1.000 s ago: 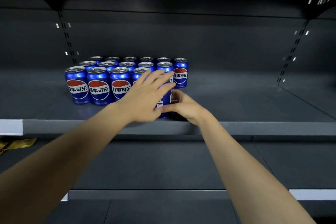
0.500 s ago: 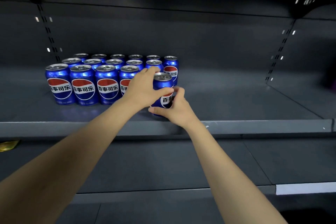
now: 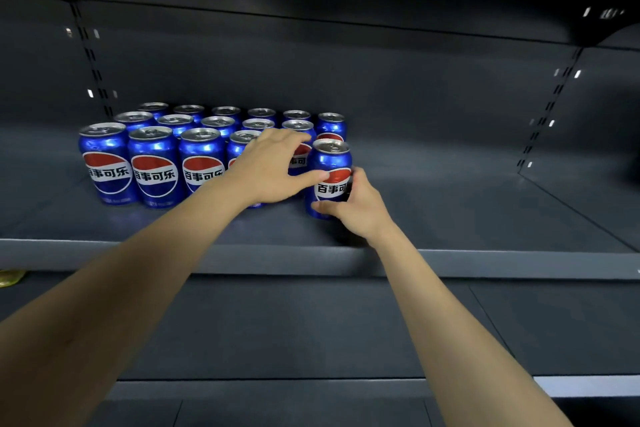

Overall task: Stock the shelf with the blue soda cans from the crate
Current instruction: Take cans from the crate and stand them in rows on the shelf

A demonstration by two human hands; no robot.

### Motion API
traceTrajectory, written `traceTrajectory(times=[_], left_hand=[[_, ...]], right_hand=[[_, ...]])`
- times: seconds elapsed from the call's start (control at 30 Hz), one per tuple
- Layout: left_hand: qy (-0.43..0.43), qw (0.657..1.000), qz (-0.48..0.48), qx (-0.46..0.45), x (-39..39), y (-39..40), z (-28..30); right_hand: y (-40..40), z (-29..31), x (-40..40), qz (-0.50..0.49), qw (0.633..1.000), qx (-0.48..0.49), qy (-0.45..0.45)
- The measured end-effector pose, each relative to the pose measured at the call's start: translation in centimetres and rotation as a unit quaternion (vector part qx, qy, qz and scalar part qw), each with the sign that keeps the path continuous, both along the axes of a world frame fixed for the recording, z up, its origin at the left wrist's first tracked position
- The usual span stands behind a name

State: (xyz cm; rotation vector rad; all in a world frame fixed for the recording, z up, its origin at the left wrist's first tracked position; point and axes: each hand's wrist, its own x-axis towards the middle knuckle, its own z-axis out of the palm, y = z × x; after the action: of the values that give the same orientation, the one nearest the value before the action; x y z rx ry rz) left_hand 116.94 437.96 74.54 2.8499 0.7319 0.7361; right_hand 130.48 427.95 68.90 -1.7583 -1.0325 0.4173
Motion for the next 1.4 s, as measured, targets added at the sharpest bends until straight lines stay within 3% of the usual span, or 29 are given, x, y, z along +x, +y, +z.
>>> traceTrajectory(times=[0.23,0.37,0.77,1.17,1.4], left_hand=[[0.041,0.989,0.056,0.131,0.8,0.9,0.5],[0.049,0.983,0.082,0.154,1.5,1.6,1.3],[0.187,0.972,0.093,0.106,3.2,4.6,2.2],[0.176,0.972,0.1,0.119,3.4,3.9,2.5],[0.147,0.981,0.078,0.1,2.3,0.5,1.5]], right_hand=[[3.1,0.0,1.4,-0.1,0.995,0.025,-0.013],[4.5,0.9,2.5,-0.117,0.993,0.022,-0.019],[6.6,0.3,3.7,-0.12,0.993,-0.012,-0.006],[6.6,0.1,3.3,-0.113,0.992,-0.047,-0.012],[4.3,0.7,1.7,-0.141,0.988,-0.015,-0.058]])
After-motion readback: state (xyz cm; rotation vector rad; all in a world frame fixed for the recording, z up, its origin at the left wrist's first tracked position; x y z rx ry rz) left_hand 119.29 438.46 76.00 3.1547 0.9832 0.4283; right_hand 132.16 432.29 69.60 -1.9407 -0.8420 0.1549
